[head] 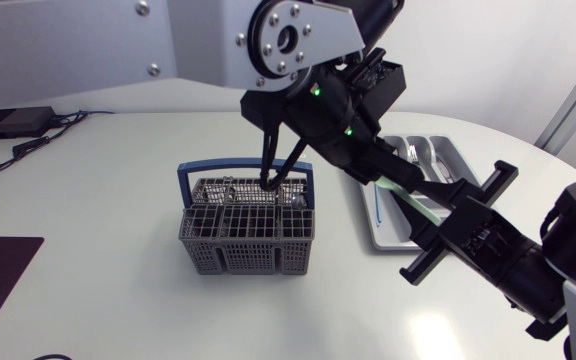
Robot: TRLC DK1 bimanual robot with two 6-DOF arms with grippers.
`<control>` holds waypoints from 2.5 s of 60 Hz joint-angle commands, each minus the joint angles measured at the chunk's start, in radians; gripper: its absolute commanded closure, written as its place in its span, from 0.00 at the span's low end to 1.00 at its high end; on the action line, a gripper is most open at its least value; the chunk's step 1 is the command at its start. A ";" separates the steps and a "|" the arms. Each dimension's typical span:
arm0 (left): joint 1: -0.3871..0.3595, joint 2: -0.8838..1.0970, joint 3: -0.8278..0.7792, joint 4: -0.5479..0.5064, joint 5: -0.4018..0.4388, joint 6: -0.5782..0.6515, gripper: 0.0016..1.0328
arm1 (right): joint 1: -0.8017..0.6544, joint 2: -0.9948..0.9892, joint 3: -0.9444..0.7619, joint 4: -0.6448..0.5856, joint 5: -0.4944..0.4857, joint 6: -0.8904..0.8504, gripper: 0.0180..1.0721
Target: Unload the cutlery basket into the drawer organizer.
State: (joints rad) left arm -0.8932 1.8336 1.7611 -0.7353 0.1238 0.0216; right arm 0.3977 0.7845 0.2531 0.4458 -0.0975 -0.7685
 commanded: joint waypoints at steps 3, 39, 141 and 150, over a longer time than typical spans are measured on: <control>-0.003 0.018 0.038 -0.010 0.010 -0.028 0.97 | 0.007 0.019 -0.023 0.011 0.018 -0.018 0.77; 0.000 0.013 0.037 -0.016 0.028 -0.034 0.97 | 0.023 0.036 -0.023 0.011 0.033 -0.020 0.86; 0.247 -0.366 -0.350 0.001 -0.108 0.353 0.05 | -0.839 0.903 0.646 -0.814 -0.709 -0.947 0.87; 0.247 -0.408 -0.407 -0.019 -0.115 0.406 0.05 | -0.833 0.989 0.719 -0.877 -0.633 -1.009 0.87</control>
State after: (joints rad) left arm -0.6506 1.4651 1.3975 -0.7361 0.0170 0.3767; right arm -0.4404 1.7206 0.9409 -0.3908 -0.7536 -1.7039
